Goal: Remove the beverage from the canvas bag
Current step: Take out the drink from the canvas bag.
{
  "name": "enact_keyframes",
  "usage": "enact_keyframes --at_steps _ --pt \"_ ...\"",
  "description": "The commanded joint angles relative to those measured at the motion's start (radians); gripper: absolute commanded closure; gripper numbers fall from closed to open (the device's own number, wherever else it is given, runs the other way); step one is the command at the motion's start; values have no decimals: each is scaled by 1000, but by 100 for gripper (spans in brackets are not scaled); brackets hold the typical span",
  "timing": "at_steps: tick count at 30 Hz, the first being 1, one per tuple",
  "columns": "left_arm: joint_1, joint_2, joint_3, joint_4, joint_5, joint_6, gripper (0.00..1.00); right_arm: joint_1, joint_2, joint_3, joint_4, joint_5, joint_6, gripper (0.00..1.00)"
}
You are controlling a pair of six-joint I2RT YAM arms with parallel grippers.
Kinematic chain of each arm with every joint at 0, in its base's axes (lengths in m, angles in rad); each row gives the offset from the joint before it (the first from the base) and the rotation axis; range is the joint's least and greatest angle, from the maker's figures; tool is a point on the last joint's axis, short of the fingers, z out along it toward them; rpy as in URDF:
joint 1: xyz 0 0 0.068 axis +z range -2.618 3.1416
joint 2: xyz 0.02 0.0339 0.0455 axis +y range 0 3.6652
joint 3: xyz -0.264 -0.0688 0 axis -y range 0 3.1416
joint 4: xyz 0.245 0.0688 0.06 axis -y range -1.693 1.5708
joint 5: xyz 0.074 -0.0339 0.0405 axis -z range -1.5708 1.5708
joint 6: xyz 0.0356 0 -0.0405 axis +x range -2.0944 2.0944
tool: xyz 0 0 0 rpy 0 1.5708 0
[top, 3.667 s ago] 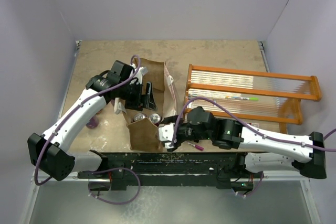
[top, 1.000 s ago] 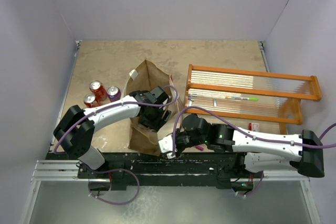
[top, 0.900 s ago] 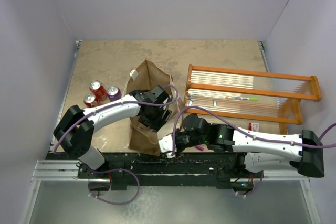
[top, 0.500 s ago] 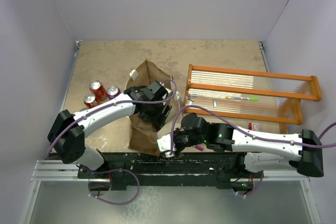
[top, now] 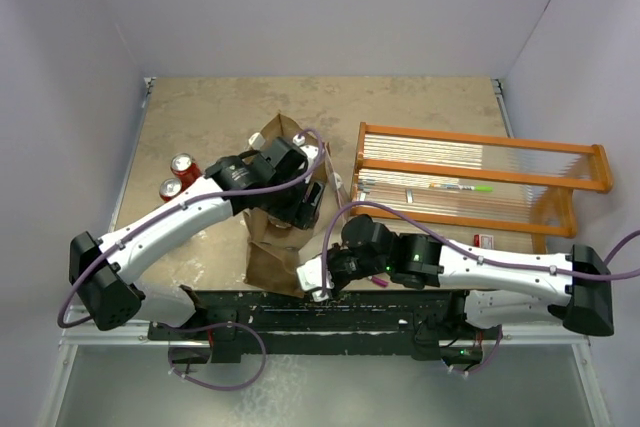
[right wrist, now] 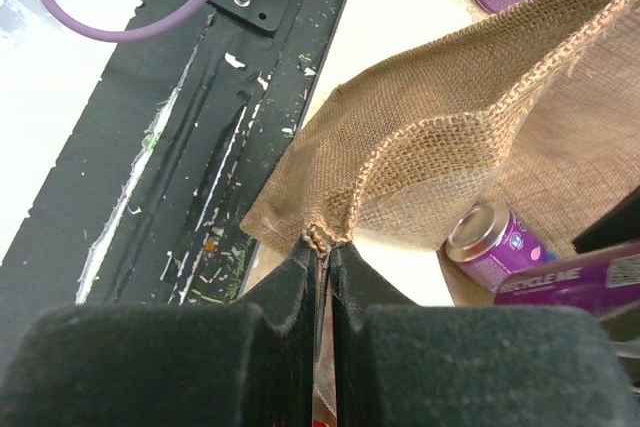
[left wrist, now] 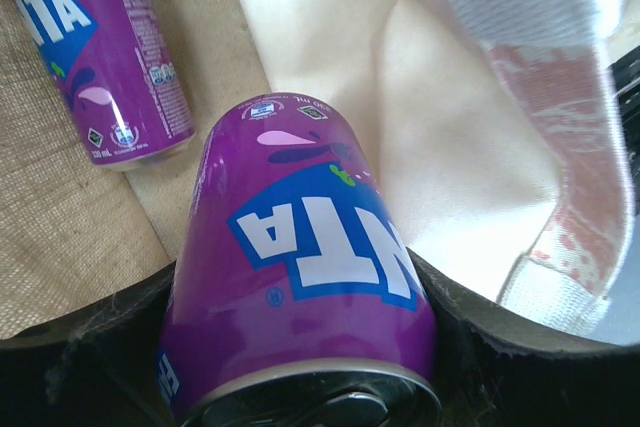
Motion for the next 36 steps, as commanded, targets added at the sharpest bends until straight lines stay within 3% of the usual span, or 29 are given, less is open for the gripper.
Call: enact_keyframes --at_steps 1,16,22,27,33,36 --pt "-4 -41 126 -19 -26 27 100 6 -14 -36 -113 17 43 100" --pt "39 -46 470 -235 -48 -44 100 6 15 -5 -66 59 46 100" --pt "63 -71 651 -268 -168 -25 100 6 32 19 -52 75 48 100" --pt "63 -144 621 -249 -366 3 100 6 28 10 6 138 57 84" --pt "65 -238 483 -293 -665 -31 100 1 30 3 67 227 22 53" --pt "72 -279 409 -288 -728 -74 100 -17 35 3 80 236 -9 47"
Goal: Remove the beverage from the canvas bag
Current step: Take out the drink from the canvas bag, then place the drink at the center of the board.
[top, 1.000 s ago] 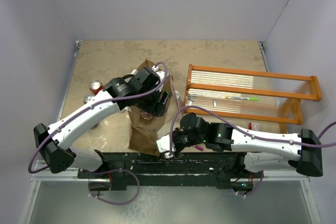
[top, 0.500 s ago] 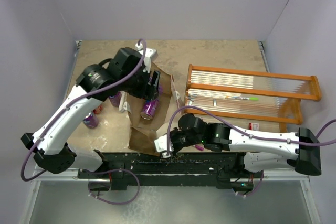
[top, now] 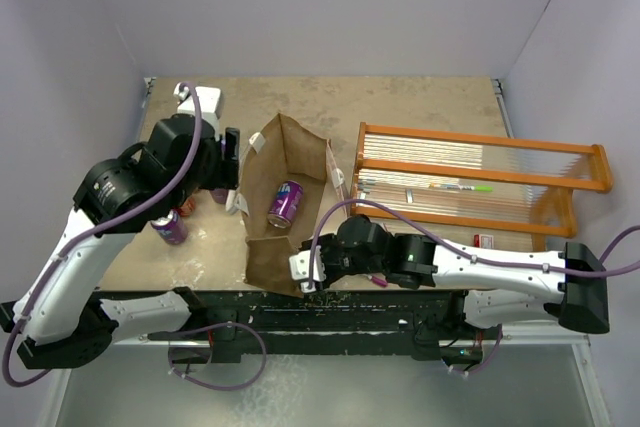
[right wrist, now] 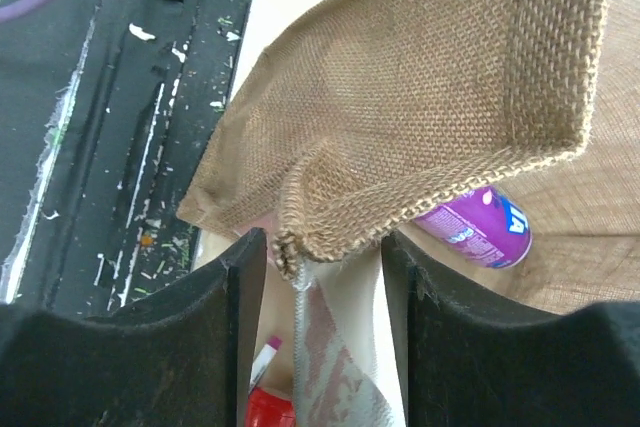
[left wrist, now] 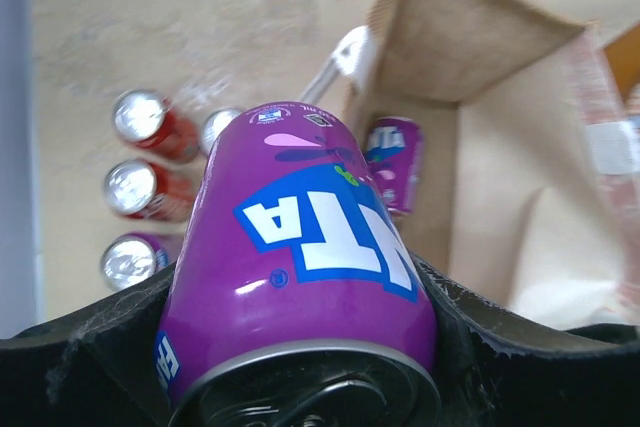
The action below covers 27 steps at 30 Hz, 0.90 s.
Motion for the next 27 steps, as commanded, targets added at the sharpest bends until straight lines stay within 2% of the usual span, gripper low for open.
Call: enact_keyframes --at_steps 1,4,8,12,18,23,27 --pt "16 -53 -92 68 -207 -60 100 -29 13 1 33 60 -44 46" --pt "66 -63 -158 84 -211 -107 100 -70 16 15 37 23 -73 45" --pt "188 -65 -268 140 -145 -143 100 -136 14 62 62 -43 -118 39" --pt "216 -57 -348 160 -115 -208 100 -175 37 147 66 -95 -158 35" --pt "219 -84 -506 132 -57 -411 100 -185 39 239 98 -127 -169 27" --pt "239 -125 -713 229 -42 -517 100 -199 14 212 200 -156 -127 25" --pt "305 -121 -801 307 -7 -546 100 -225 -1 215 218 -178 -90 25"
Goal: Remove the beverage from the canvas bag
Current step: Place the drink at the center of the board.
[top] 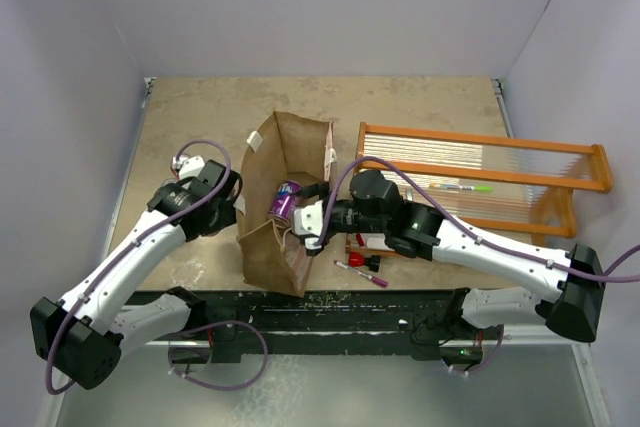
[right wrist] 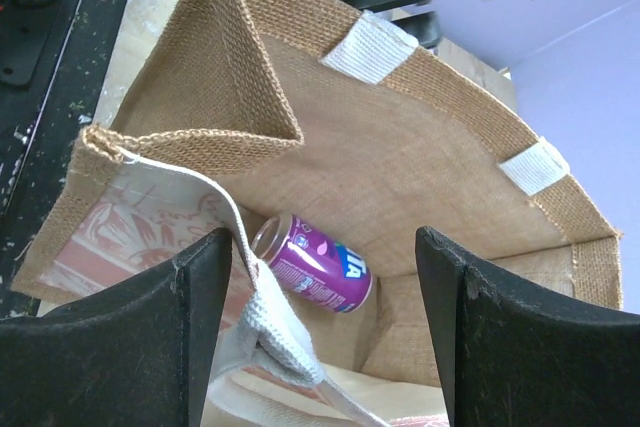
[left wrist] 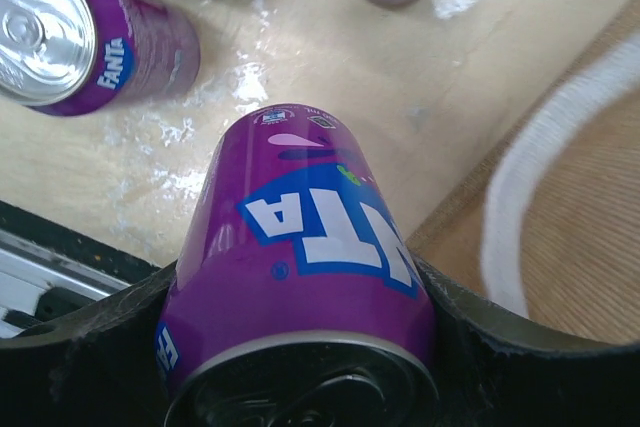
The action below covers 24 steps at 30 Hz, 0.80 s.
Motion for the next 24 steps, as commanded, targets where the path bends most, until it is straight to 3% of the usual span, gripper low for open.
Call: enact_keyframes --at_steps 1,6,11,15,24 --pt "68 -13 -51 173 11 -83 100 -25 -57 41 132 -31 33 25" --pt "144 53 -126 306 38 -12 100 -26 -103 -37 158 -58 34 25" --pt "305 90 -185 441 213 49 100 -25 -108 -38 192 -69 80 25" --pt "334 112 -216 546 240 79 100 -26 -107 -35 189 -19 49 25" --pt "355 271 -167 608 272 133 100 -26 -125 -48 159 7 37 25"
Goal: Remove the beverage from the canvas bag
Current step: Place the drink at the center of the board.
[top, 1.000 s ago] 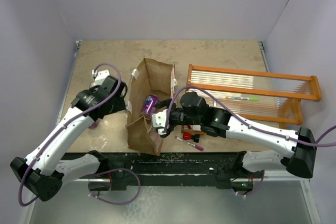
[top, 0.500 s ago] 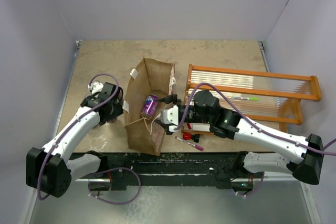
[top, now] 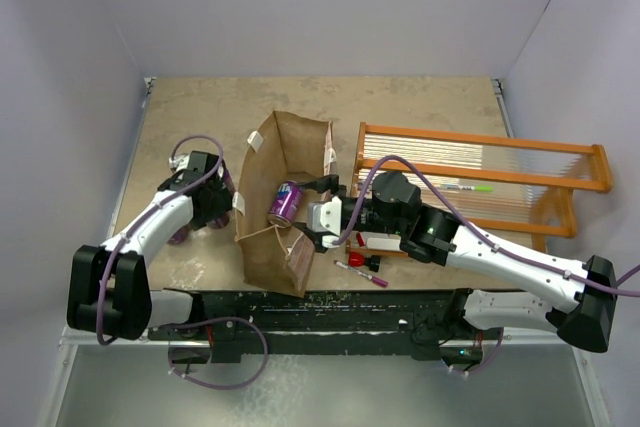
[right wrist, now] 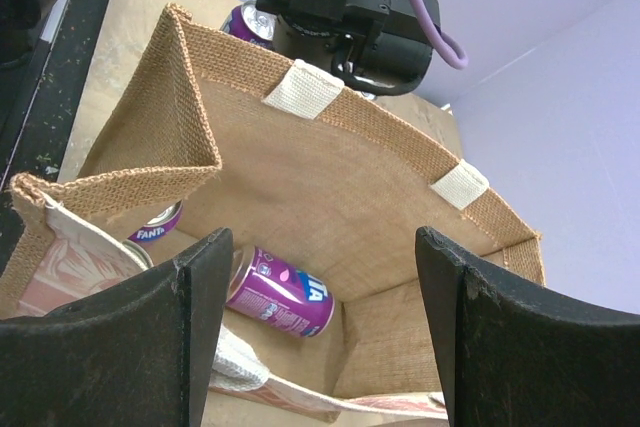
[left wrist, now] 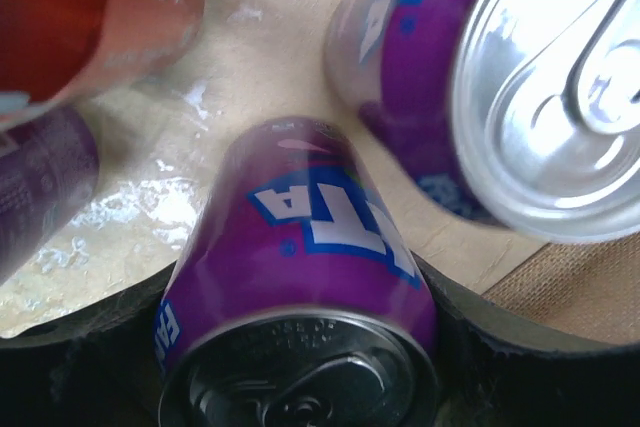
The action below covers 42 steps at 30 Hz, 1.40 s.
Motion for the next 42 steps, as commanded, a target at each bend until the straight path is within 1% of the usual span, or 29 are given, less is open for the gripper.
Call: enact_keyframes --at_steps 1,3,4,6,10,12,13,16,17,21,24,29,34,38,40,42 --pt "15 47 64 106 27 37 100 -4 -31 -2 39 21 1 25" --pt "17 65 69 92 32 29 99 -3 -31 -1 46 23 6 25" --pt "19 68 67 96 41 32 93 -3 -30 0 46 26 6 25" --pt "21 68 62 107 60 45 77 -5 -29 5 38 32 -3 24" --pt "22 61 75 76 45 43 50 -5 -21 9 27 34 -22 24" --pt "22 45 80 63 42 50 33 -5 -15 13 27 25 -23 24" --pt "23 36 82 57 41 56 23 -5 -11 16 27 21 -22 24" --pt "22 -4 80 45 39 74 2 -6 0 30 19 3 -22 24" --pt "22 -19 77 48 45 83 0 -6 4 38 9 -2 -27 24" --pt "22 -84 81 38 78 107 1 -7 12 61 -35 -17 -40 25" --pt "22 -136 104 -1 105 106 1 -7 10 118 -72 -37 -48 25" --pt "22 -258 165 -79 149 103 1 -7 16 200 -145 -58 -70 25" --pt "22 -327 250 -128 202 97 1 -7 51 285 -154 -63 -61 24" --pt "22 -334 303 -126 280 94 1 -7 122 345 -121 13 -2 24" --pt "22 -340 324 -127 313 94 1 -7 145 352 -67 57 45 23" --pt "22 -353 342 -125 350 104 1 -7 172 369 -53 80 77 23"
